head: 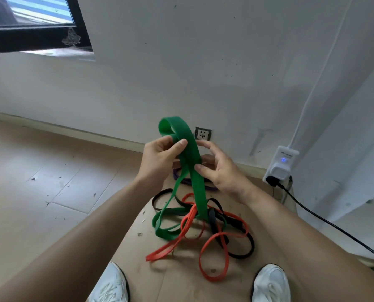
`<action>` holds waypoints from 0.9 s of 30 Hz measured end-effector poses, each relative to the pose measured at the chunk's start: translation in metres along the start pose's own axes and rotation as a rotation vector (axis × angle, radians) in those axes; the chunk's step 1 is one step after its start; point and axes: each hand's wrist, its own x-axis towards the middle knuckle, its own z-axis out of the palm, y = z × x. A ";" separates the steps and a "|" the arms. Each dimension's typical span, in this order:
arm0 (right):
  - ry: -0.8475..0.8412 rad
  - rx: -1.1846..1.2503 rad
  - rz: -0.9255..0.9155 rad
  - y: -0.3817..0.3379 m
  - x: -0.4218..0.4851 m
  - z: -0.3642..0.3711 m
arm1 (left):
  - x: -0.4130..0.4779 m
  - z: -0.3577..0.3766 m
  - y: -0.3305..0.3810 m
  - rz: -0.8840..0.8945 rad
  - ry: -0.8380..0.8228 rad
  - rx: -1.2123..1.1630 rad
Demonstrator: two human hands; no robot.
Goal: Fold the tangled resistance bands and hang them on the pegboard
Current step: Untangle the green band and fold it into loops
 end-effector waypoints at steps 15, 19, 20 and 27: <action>0.166 0.256 0.048 0.002 0.005 0.010 | 0.003 -0.023 0.013 -0.075 -0.269 0.077; 0.142 0.342 0.093 0.002 0.006 0.013 | 0.001 -0.020 0.020 0.036 -0.087 0.197; 0.142 0.362 0.092 0.000 0.006 0.014 | 0.001 -0.017 0.020 0.044 -0.050 0.188; 0.217 0.328 -0.011 -0.024 0.008 0.012 | -0.005 -0.004 0.029 0.145 -0.053 0.209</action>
